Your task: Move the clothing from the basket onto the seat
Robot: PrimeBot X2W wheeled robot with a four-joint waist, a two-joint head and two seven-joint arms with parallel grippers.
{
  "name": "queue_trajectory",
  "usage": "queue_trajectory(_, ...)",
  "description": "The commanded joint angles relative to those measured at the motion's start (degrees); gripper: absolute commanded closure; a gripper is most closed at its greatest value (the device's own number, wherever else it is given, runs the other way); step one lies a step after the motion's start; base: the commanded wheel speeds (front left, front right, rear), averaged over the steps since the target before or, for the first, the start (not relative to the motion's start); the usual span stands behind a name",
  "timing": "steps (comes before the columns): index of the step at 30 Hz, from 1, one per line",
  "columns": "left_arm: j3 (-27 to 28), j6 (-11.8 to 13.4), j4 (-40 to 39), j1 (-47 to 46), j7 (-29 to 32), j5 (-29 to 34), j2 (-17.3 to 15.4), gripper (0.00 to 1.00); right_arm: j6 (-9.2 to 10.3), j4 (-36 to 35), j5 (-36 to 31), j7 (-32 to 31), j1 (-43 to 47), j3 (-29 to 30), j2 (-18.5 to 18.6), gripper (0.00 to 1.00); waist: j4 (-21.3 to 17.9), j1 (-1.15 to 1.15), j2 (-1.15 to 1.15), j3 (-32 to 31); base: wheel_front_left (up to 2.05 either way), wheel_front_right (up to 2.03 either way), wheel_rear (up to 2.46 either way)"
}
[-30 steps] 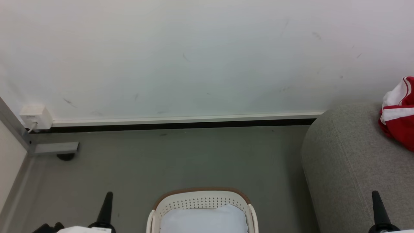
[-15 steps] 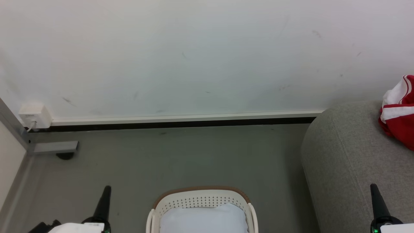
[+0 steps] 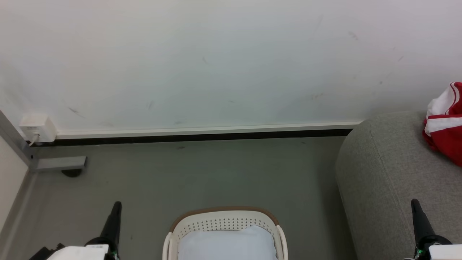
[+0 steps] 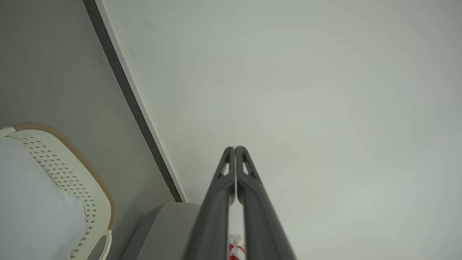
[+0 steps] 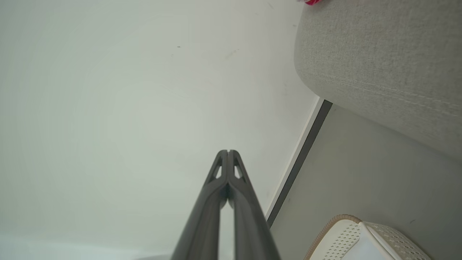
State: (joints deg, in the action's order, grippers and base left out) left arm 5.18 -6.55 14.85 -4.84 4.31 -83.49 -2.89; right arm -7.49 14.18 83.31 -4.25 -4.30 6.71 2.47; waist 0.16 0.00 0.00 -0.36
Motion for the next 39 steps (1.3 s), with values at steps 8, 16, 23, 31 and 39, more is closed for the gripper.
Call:
queue_trajectory(8, 0.86, -0.70, -0.59, -1.13, 1.16, -4.23, -0.13, 1.00, 0.00, -0.34, 4.54, -1.21, -1.55, -0.07, 0.58, 1.00, -0.06, 0.00, 0.00, 0.21, 0.00, 0.00, 0.00)
queue_trajectory(16, 1.31, -1.01, -0.81, -1.54, 1.99, -7.42, -0.06, 1.00, 0.00, -0.28, 7.69, -2.07, -1.98, -0.14, 0.61, 1.00, -0.12, 0.00, 0.00, 0.41, 0.00, 0.00, 0.00)
queue_trajectory(23, 1.55, -1.13, -0.91, -1.70, 2.46, -9.24, -0.02, 1.00, 0.00, -0.24, 9.16, -2.52, -2.39, -0.17, 0.61, 1.00, -0.16, 0.00, 0.00, 0.53, 0.00, 0.00, 0.00)
queue_trajectory(31, 1.53, -1.13, -0.91, -1.69, 2.45, -9.25, -0.03, 1.00, 0.00, -0.24, 9.16, -2.51, -2.38, -0.17, 0.61, 1.00, -0.16, 0.00, 0.00, 0.53, 0.00, 0.00, 0.00)
queue_trajectory(39, 1.53, -1.13, -0.91, -1.69, 2.45, -9.25, -0.03, 1.00, 0.00, -0.24, 9.17, -2.51, -2.38, -0.17, 0.61, 1.00, -0.16, 0.00, 0.00, 0.53, 0.00, 0.00, 0.00)
